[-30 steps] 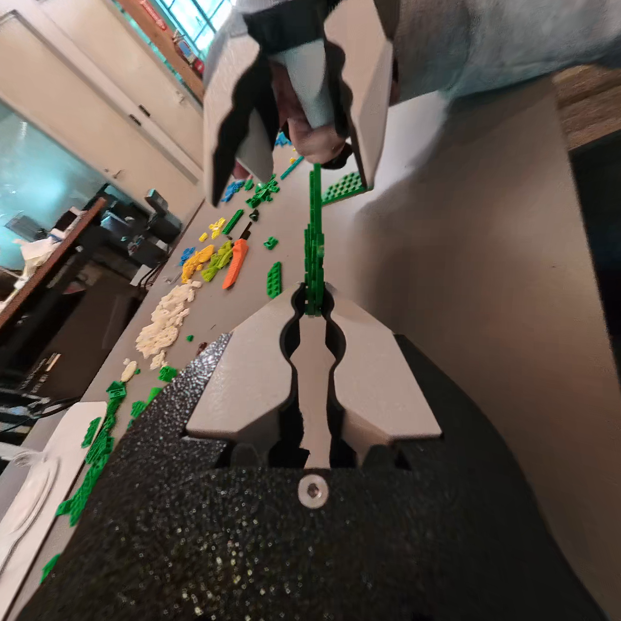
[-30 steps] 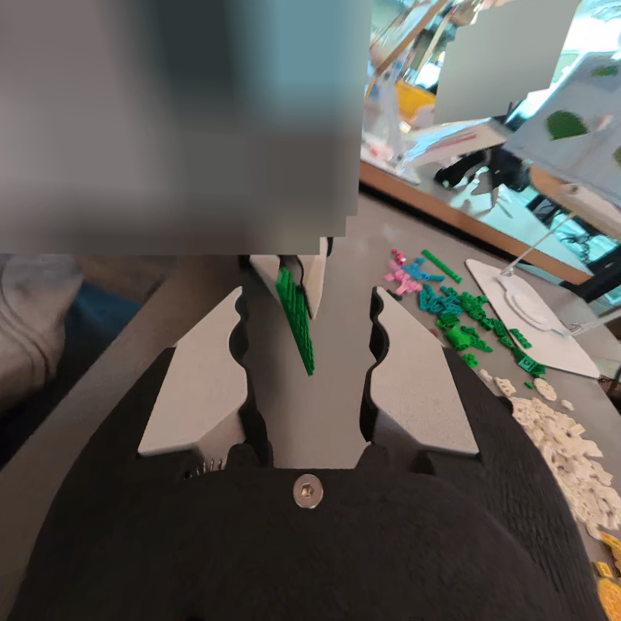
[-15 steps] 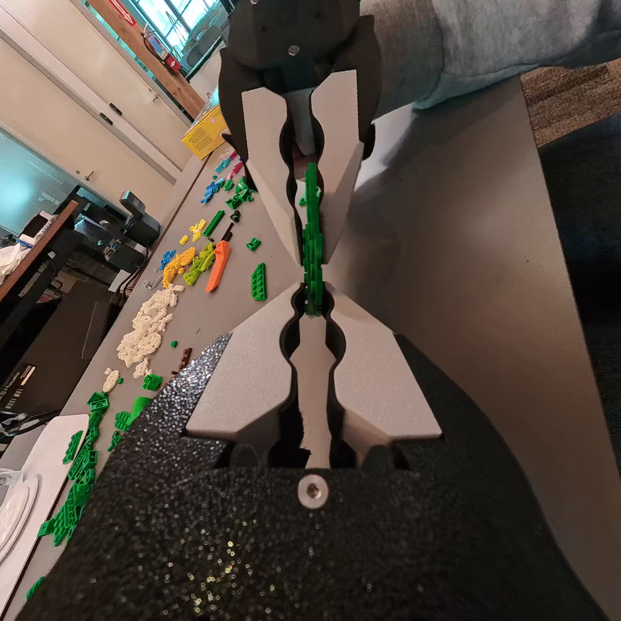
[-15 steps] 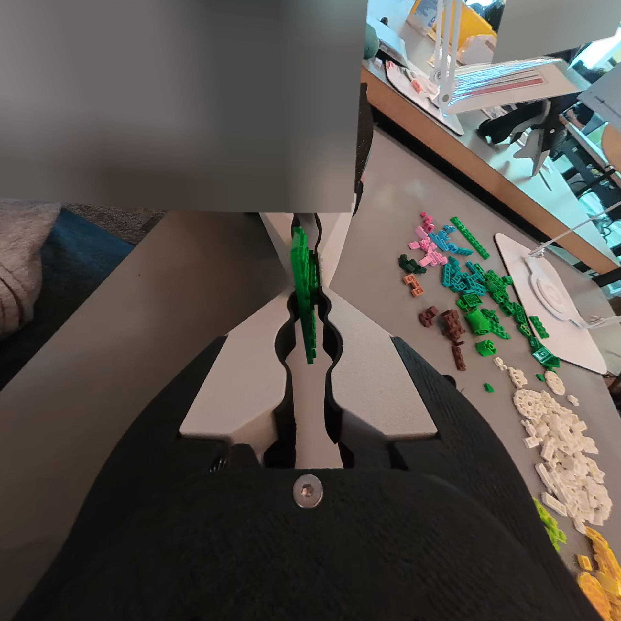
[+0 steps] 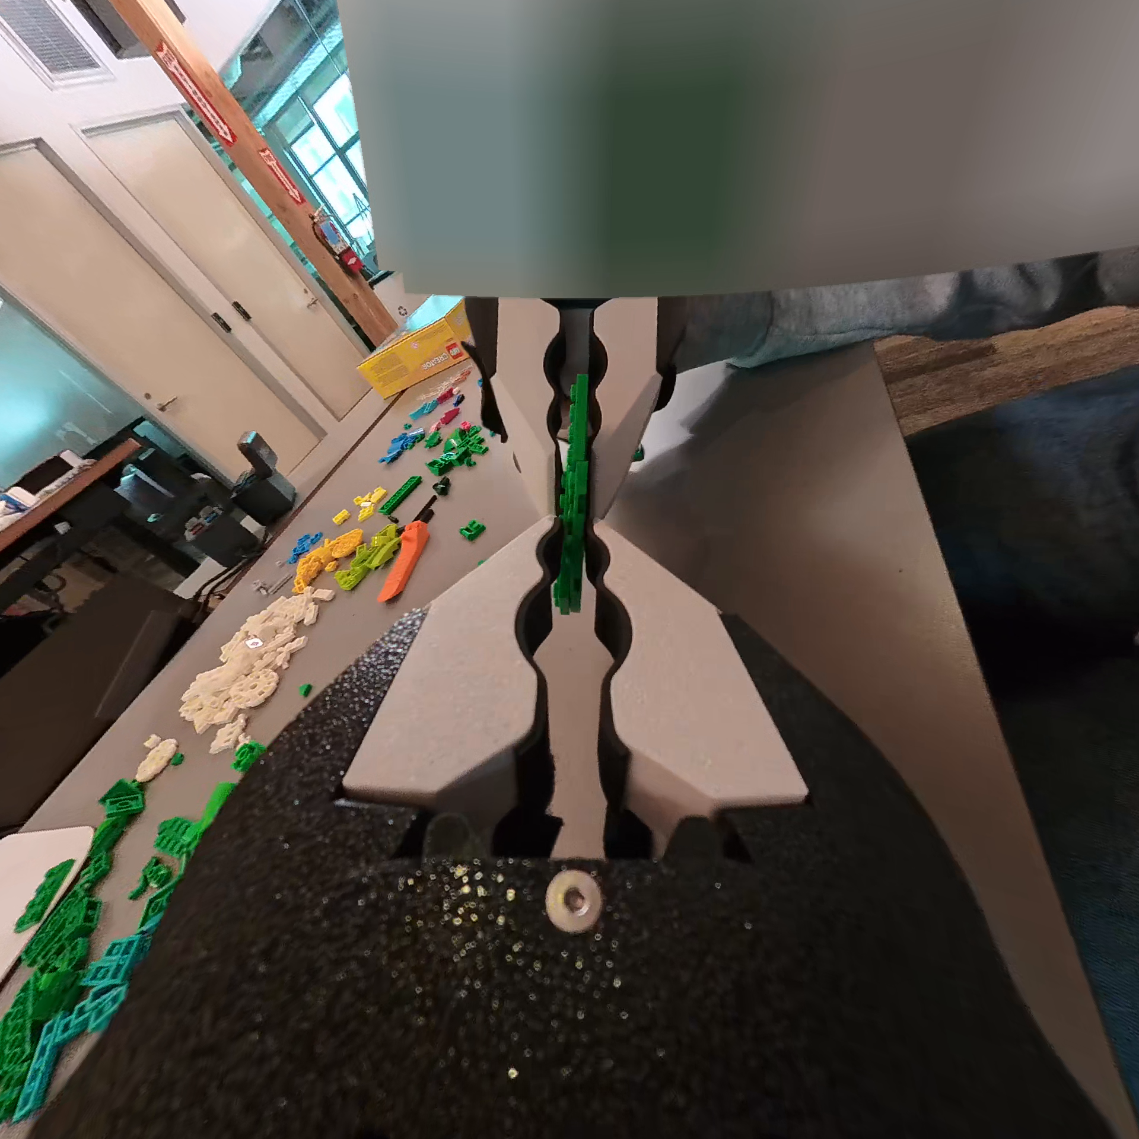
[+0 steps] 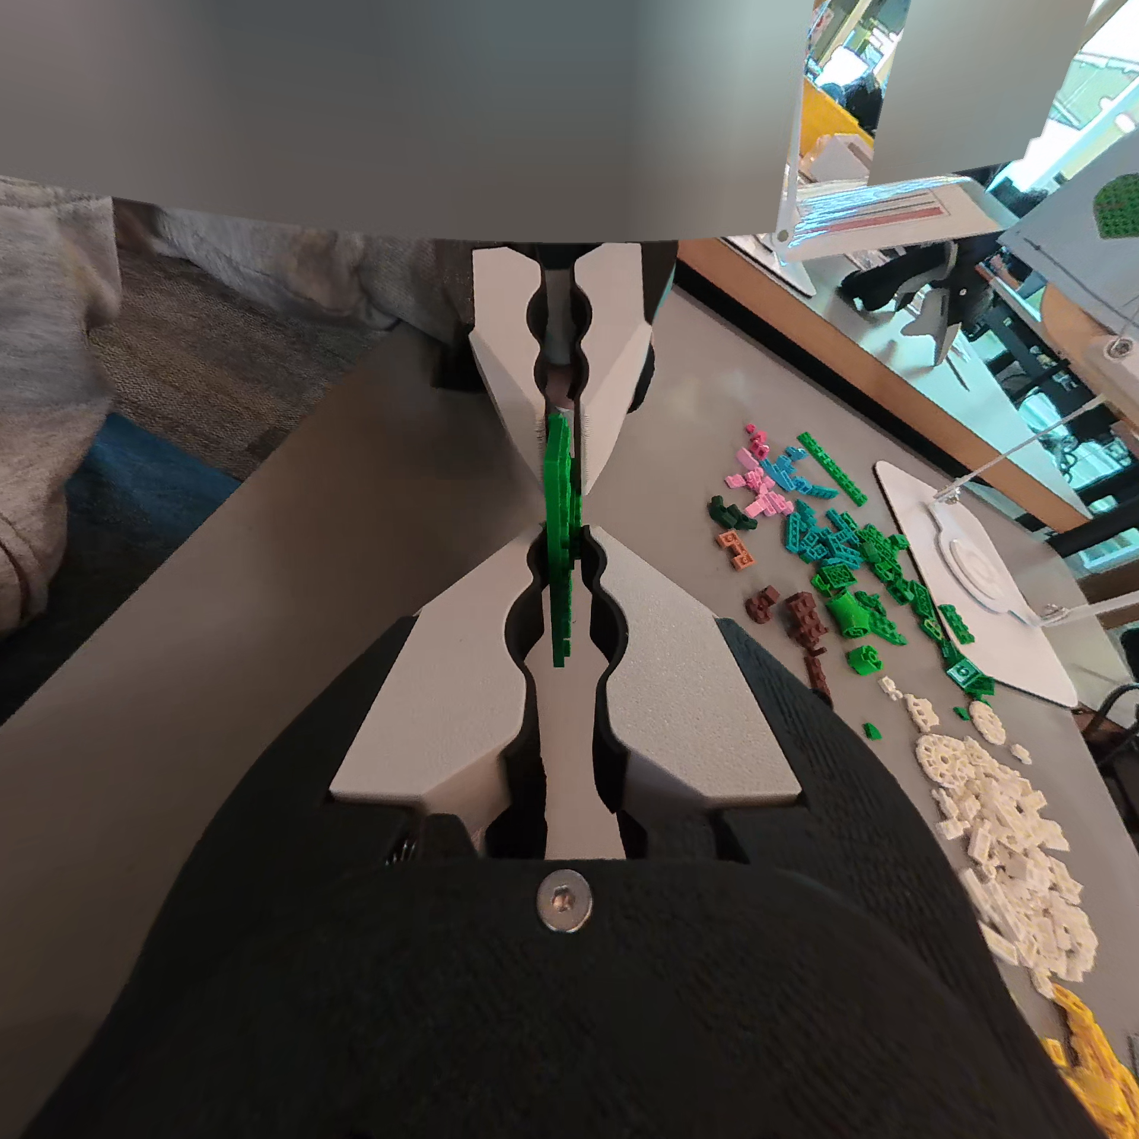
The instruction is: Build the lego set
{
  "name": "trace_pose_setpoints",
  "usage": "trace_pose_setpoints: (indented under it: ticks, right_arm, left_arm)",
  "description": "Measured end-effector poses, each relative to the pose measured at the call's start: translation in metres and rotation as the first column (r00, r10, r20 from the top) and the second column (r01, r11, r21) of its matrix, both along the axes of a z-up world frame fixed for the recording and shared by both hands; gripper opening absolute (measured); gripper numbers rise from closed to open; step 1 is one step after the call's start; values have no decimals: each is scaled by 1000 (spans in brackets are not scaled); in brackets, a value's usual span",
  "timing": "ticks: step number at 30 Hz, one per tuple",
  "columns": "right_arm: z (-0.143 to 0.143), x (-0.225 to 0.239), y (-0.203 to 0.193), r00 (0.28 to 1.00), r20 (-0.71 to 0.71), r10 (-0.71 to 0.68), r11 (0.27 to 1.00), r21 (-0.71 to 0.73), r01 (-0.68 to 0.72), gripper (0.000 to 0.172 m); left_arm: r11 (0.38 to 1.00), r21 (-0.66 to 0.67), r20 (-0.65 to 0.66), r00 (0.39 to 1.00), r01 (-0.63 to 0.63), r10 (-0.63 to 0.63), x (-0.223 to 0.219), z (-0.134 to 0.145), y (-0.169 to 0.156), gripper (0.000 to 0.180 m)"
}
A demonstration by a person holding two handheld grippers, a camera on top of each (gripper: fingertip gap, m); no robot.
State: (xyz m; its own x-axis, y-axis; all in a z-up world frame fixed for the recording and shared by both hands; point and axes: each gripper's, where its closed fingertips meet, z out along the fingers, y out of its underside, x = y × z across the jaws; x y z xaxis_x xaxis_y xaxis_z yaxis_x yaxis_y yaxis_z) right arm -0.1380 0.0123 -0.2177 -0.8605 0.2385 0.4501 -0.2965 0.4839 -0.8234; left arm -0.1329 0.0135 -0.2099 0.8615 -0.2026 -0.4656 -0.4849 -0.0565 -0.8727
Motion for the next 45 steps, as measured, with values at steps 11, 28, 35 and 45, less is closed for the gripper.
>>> trace_pose_setpoints:
  ticks: [11, 28, 35, 45]
  right_arm:
    - [3, -5, 1, 995, -95, -25, 999, 24, 27, 7]
    - [11, 3, -1, 994, -105, 20, 1000, -12, -22, 7]
    - [20, -15, 24, 992, -33, -122, 991, -64, 120, 42]
    - [19, -39, 56, 958, 50, -282, 953, -99, 286, 43]
  left_arm:
    - [1000, 3, 22, 999, -23, 23, -4, 2, 1, 4]
    - [997, 36, -109, 991, -70, 73, -6, -2, 5, 7]
    - [987, 29, -149, 975, -160, 162, -21, -3, 4, 5]
    - [914, 119, -456, 797, -387, 396, -51, 0, 4, 5]
